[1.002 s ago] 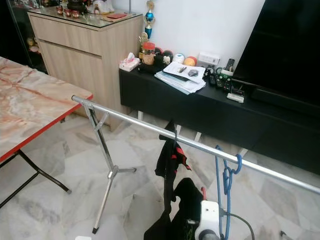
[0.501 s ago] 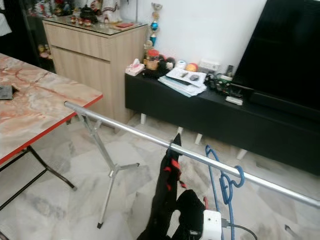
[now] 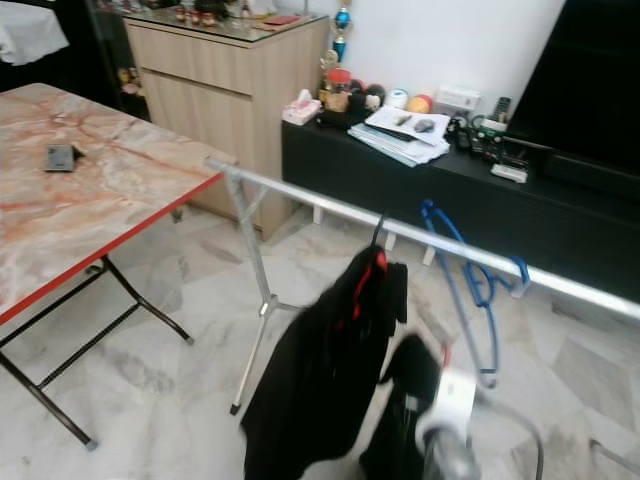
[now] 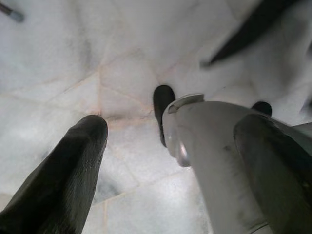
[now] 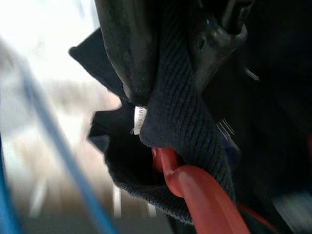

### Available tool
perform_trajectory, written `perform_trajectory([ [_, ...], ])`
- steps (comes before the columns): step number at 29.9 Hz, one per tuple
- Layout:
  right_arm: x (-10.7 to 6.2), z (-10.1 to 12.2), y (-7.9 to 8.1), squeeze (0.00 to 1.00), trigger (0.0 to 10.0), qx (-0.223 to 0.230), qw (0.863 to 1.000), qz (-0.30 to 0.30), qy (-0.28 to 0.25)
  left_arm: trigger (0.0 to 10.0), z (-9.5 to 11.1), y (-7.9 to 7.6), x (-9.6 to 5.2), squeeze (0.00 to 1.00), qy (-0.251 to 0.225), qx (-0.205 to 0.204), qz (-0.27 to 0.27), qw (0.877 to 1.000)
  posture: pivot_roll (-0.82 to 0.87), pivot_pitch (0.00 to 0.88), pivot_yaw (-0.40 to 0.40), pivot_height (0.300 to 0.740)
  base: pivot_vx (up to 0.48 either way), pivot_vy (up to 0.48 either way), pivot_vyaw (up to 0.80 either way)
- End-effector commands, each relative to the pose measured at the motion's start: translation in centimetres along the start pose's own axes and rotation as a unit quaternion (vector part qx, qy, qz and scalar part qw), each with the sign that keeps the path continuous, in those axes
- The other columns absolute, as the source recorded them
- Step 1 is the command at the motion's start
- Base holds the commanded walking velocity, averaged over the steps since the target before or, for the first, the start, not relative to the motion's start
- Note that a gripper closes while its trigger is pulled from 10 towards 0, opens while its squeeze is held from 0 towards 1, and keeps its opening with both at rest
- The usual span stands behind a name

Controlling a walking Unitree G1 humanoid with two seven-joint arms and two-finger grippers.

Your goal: Hang hanger

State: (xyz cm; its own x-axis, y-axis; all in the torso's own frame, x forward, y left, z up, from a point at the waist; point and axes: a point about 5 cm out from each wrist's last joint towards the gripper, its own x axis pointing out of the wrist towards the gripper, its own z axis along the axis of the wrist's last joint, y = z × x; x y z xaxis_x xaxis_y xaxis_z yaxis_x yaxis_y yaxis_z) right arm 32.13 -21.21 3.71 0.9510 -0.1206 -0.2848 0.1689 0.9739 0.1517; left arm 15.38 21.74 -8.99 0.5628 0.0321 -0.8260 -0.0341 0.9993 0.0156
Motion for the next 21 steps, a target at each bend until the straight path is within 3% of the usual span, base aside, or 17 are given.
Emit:
perform_trajectory([
  [1, 0.8, 3.0, 1.0, 0.0, 10.0, -0.009, 0.998, 0.026, -0.063, 10.0, -0.7, -0.3, -0.1, 0.0, 0.018, -0.003, -0.005, 1.0, 0.05, 0.065, -0.07, 0.74, 0.0, 0.0, 0.0],
  [5, 0.5, 1.2, 2.2, 0.0, 10.0, -0.012, 0.999, 0.034, -0.034, 10.0, -0.6, -0.3, 0.0, 0.0, 0.018, -0.002, -0.005, 1.0, 0.05, 0.064, -0.071, 0.74, 0.0, 0.0, 0.0],
  [9, -0.1, -0.7, 2.4, 0.0, 10.0, -0.011, 0.999, 0.035, -0.004, 10.0, -0.5, -0.5, 0.0, 0.0, 0.018, -0.001, -0.007, 1.0, 0.06, 0.065, -0.07, 0.74, 0.0, 0.0, 0.0],
  [11, -1.1, -3.1, 2.6, 0.0, 10.0, -0.016, 0.998, 0.04, 0.036, 10.0, -0.4, -0.9, 0.1, 0.0, 0.018, 0.002, -0.009, 1.0, 0.05, 0.066, -0.068, 0.74, 0.0, 0.0, 0.0],
  [13, -2.6, -6.2, 2.0, 0.0, 10.0, -0.016, 0.995, 0.031, 0.094, 10.0, -0.5, -1.0, 0.1, 0.0, 0.02, 0.004, -0.011, 1.0, 0.05, 0.066, -0.067, 0.74, 0.0, 0.0, 0.0],
  [14, -2.6, -6.2, 2.0, 0.0, 10.0, -0.016, 0.995, 0.031, 0.094, 10.0, -0.5, -1.0, 0.1, 0.0, 0.02, 0.004, -0.011, 1.0, 0.05, 0.066, -0.067, 0.74, 0.0, 0.0, 0.0],
  [21, -6.3, -11.6, 0.1, 0.0, 10.0, -0.01, 0.978, -0.015, 0.209, 10.0, -0.8, -0.7, 0.0, 0.0, 0.024, 0.006, -0.011, 1.0, 0.05, 0.068, -0.067, 0.74, 0.0, 0.0, 0.0],
])
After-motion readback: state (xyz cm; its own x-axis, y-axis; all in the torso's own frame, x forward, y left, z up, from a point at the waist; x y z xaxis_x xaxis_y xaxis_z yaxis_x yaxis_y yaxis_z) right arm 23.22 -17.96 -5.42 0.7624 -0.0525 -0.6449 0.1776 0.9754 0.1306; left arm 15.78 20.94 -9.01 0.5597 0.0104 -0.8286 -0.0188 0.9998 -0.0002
